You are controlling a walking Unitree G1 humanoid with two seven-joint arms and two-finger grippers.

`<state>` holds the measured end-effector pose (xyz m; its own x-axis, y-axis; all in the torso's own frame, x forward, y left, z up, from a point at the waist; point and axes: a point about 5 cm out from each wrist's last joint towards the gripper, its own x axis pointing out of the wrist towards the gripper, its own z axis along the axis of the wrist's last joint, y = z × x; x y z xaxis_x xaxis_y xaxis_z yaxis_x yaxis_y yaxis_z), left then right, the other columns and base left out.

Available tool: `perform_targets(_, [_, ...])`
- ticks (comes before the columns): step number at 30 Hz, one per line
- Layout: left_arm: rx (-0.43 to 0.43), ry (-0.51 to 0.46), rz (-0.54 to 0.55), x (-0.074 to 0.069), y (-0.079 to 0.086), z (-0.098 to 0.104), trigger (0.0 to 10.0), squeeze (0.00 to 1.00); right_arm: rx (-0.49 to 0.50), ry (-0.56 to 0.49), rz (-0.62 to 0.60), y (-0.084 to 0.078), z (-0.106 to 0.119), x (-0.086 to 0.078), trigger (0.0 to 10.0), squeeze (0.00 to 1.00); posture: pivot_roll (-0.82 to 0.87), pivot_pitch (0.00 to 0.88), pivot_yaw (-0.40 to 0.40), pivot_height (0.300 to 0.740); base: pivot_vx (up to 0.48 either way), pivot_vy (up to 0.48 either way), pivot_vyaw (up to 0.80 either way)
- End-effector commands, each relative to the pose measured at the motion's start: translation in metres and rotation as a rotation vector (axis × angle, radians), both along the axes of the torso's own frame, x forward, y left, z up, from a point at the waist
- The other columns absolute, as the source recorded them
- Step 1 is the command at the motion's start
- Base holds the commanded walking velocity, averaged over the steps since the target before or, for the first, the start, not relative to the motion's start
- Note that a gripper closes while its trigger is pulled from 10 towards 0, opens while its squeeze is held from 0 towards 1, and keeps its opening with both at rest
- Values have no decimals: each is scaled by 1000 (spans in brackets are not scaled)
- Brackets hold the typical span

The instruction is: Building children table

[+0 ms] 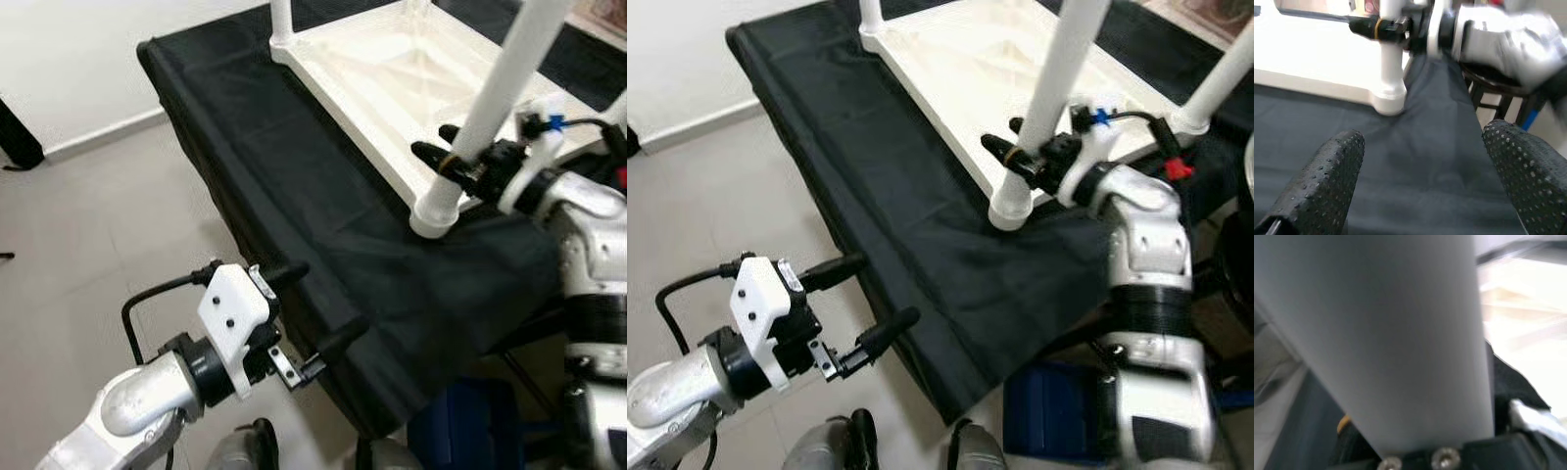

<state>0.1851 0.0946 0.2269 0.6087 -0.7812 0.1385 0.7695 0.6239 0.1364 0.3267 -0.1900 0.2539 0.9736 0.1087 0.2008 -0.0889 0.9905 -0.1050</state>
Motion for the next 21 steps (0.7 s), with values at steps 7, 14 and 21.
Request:
perform_targets(7, [5, 3, -3, 3, -1, -3, 10000, 0, 45, 153, -185, 12, -41, -13, 0, 0, -11, 221, -28, 740, 0, 0, 0])
perform_targets(14, [-4, -6, 3, 5, -2, -4, 10000, 0, 31, 160, -141, 14, -32, -7, 10000, 0, -23, 210, -37, 740, 0, 0, 0])
perform_targets(21, [-9, -14, -2, 6, -4, -5, 10000, 0, 99, 132, 121, 8, -8, -8, 10000, 1000, -23, 215, -34, 740, 0, 0, 0])
